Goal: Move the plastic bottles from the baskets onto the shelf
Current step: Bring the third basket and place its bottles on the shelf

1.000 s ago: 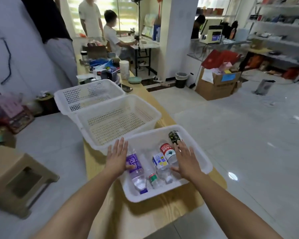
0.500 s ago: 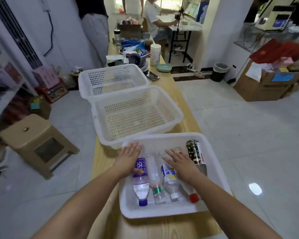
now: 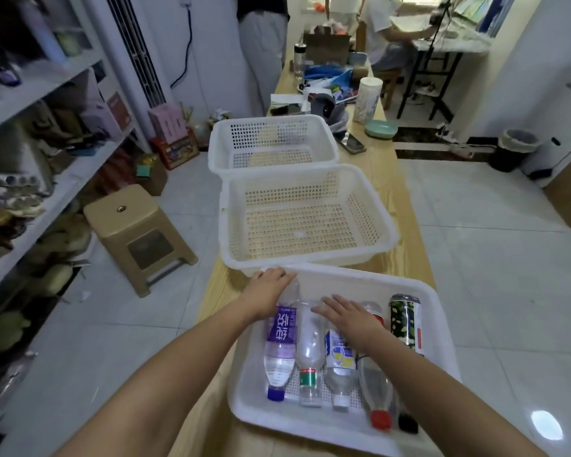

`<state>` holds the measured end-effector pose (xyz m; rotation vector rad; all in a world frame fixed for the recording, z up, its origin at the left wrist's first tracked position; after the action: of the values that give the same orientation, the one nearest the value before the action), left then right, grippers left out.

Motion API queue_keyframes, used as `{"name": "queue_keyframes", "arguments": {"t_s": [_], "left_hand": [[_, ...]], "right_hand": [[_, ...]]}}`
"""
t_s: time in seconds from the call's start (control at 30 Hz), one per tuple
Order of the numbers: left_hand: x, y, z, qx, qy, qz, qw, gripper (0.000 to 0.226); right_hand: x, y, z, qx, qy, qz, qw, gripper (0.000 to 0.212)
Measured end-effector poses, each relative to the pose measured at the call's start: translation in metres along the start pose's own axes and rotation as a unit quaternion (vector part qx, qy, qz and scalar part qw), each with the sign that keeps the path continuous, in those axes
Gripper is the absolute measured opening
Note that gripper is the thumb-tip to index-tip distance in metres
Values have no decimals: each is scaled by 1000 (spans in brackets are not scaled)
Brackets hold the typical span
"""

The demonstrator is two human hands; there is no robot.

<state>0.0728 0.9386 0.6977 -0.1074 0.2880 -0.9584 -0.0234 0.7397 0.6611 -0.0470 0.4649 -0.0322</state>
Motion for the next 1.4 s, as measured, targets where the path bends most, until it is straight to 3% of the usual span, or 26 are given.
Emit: {"name": "queue_keyframes", "arguments": {"t_s": [0.3, 0.47, 0.63, 0.83, 0.97, 1.13, 1.4], "left_hand": [[7, -1, 16, -119, -18, 57, 991, 54], [-2, 6, 17, -210, -14, 90, 973, 41], [-10, 4, 25, -227, 12, 87, 970, 29], [-17, 4, 21, -207, 33, 97, 973, 39], [-23, 6, 18, -193, 45, 99, 975, 50], [-32, 14, 25, -209, 71, 81, 972, 84], [-55, 6, 34, -244, 78, 52, 965, 71]], "right_hand": [[8, 5, 7, 8, 1, -45, 999, 108], [4, 6, 17, -39, -10, -39, 998, 102], [-4, 14, 28, -74, -24, -33, 996, 89], [-27, 18, 41, -175, -45, -16, 983, 63], [-43, 26, 48, -223, -51, -20, 973, 68], [-58, 30, 54, -242, -65, -53, 967, 78], [-82, 35, 58, -259, -49, -124, 956, 88]]}}
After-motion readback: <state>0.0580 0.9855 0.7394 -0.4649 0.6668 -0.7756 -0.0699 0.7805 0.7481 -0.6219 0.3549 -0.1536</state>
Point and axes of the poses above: each hand's wrist, its own x-axis towards the middle knuckle, its own z-axis out of the back of the hand, y = z × x, the point moved 1 cm from there along x, towards the middle knuckle, and after that the axes turned 15 degrees about -z, right-handed, at the moved point
